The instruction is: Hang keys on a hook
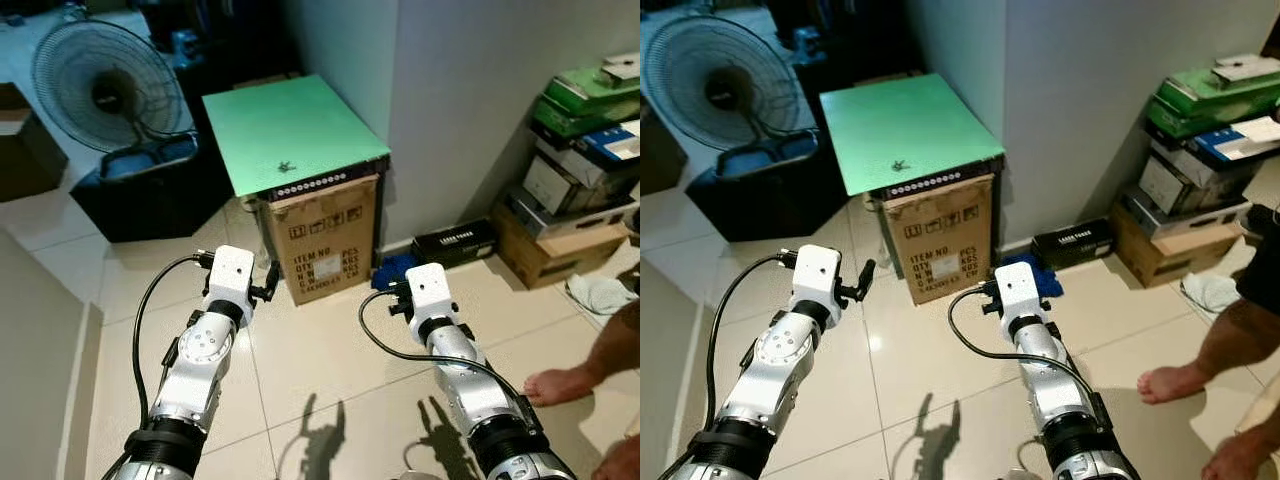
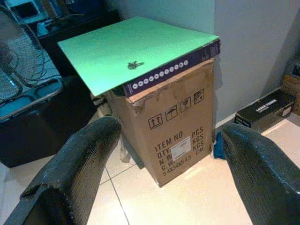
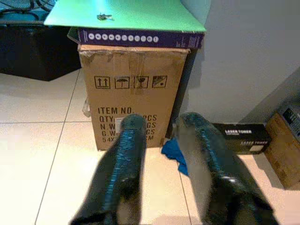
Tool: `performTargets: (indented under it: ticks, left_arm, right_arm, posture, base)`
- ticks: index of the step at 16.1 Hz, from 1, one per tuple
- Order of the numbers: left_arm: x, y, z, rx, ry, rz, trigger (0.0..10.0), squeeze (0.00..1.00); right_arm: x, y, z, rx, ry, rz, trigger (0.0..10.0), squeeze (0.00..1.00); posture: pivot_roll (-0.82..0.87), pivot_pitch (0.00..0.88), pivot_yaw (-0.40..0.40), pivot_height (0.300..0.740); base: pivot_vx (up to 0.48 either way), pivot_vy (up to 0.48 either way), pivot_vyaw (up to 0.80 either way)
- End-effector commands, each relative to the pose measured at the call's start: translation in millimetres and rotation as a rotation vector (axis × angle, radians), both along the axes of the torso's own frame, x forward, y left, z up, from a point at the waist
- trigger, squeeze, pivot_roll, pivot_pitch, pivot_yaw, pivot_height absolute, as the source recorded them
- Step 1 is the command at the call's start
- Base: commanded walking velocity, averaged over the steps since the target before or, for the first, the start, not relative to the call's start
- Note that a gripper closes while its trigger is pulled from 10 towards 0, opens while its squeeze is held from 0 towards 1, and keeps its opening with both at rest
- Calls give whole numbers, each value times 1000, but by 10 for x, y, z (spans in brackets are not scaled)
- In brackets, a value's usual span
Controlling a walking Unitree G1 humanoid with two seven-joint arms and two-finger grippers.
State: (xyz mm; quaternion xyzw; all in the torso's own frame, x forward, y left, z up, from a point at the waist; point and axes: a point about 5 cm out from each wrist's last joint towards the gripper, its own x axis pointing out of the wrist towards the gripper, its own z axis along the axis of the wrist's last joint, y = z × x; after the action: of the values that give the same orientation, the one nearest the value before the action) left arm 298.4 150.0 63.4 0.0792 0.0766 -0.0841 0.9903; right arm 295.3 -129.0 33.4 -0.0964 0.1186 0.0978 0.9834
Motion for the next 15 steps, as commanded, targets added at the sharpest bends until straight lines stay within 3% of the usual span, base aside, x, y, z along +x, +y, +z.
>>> performTargets:
  ticks: [1,15]
  left_arm:
    - [-9,23,1,4,3,6,10000,0]
    - [24,17,2,25,0,25,10000,0]
  right_arm:
    - [1,44,25,6,-15,18,10000,1000]
    - [23,35,25,-16,-24,30,10000,1000]
  posture:
    - [-160,0,91,740]
    - [-160,0,88,740]
  base:
    - [0,0,0]
    - [0,0,0]
